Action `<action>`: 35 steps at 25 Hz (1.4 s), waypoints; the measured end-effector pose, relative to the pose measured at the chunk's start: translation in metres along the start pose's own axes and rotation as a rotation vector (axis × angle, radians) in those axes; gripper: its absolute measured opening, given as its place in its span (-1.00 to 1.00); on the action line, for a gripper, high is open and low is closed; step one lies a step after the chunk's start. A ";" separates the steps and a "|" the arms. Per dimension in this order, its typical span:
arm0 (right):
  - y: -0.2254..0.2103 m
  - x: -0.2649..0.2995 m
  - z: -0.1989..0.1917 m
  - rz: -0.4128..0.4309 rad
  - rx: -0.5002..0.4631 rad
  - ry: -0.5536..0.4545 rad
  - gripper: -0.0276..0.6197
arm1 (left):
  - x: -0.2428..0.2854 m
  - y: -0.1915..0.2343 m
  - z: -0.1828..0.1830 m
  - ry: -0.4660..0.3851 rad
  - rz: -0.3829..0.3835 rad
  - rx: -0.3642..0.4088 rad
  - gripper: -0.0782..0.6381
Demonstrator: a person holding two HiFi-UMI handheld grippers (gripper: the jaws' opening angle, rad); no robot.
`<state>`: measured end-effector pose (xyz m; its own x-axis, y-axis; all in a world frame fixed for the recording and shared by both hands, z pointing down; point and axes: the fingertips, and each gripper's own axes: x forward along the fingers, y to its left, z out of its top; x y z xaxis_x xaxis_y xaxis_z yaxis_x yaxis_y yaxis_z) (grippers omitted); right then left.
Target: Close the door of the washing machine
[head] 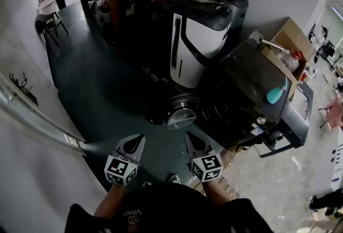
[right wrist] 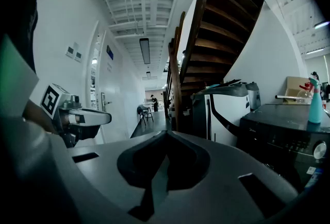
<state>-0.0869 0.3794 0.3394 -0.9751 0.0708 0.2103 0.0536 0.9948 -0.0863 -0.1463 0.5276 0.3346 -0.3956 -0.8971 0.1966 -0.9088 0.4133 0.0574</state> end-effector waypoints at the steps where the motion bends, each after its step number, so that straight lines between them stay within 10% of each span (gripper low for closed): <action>1: -0.005 0.000 0.001 0.007 -0.004 -0.005 -0.92 | 0.005 -0.002 0.000 -0.007 0.005 -0.003 -0.76; 9: -0.047 -0.004 -0.001 0.090 0.041 -0.051 -0.74 | 0.035 -0.021 -0.005 -0.019 0.049 -0.050 -0.73; 12: -0.055 -0.001 -0.004 0.137 0.085 -0.061 -0.47 | 0.042 -0.021 -0.015 0.000 0.047 -0.092 -0.23; 17: -0.064 0.017 -0.010 0.158 0.117 -0.036 -0.15 | 0.058 -0.007 -0.025 0.028 0.007 -0.124 0.03; 35: -0.093 0.133 -0.004 -0.174 0.232 -0.009 -0.17 | 0.199 0.127 -0.038 0.187 -0.354 -0.029 0.11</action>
<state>-0.2204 0.2962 0.3789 -0.9673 -0.1008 0.2327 -0.1638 0.9488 -0.2700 -0.3348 0.4077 0.4178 -0.0249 -0.9421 0.3344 -0.9794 0.0901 0.1809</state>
